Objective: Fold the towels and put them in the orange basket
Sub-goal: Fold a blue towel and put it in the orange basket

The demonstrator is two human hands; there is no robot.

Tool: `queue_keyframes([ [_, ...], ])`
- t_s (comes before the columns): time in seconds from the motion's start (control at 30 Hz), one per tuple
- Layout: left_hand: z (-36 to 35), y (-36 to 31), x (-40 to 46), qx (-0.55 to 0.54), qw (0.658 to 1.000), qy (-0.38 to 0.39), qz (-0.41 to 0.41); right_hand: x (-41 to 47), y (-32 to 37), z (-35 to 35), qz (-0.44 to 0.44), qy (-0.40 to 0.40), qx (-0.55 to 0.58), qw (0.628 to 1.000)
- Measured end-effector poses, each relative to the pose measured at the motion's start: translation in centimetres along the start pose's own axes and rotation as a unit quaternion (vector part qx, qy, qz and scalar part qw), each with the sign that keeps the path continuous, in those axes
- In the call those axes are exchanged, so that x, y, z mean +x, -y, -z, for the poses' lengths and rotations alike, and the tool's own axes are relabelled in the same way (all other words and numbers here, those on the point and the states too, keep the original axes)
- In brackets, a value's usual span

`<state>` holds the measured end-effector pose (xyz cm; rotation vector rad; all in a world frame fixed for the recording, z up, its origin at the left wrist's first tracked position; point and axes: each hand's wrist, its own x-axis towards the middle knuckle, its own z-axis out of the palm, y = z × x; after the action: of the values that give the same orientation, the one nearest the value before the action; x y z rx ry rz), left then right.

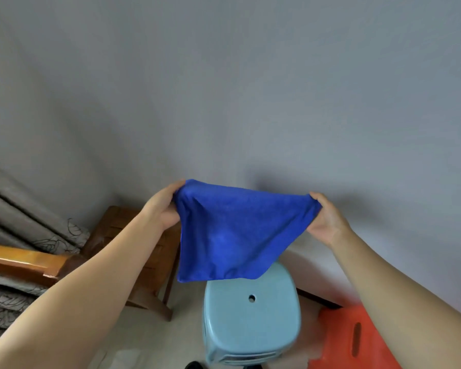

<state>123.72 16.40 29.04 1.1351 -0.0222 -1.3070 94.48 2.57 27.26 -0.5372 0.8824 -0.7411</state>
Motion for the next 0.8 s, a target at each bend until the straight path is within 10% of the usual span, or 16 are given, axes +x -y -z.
queue_keyframes([
  [0.13,1.3,-0.5,-0.1,0.112,0.992,0.06,-0.024,0.4,0.5,0.5,0.003,-0.004,-0.052,0.999],
  [0.4,1.7,-0.6,0.6,0.335,0.923,-0.127,-0.139,1.0,2.6,1.2,0.069,-0.135,-0.091,0.984],
  [0.8,0.2,-1.4,-0.1,0.162,0.987,0.004,0.015,-0.4,3.9,3.5,0.009,-0.158,-0.097,0.983],
])
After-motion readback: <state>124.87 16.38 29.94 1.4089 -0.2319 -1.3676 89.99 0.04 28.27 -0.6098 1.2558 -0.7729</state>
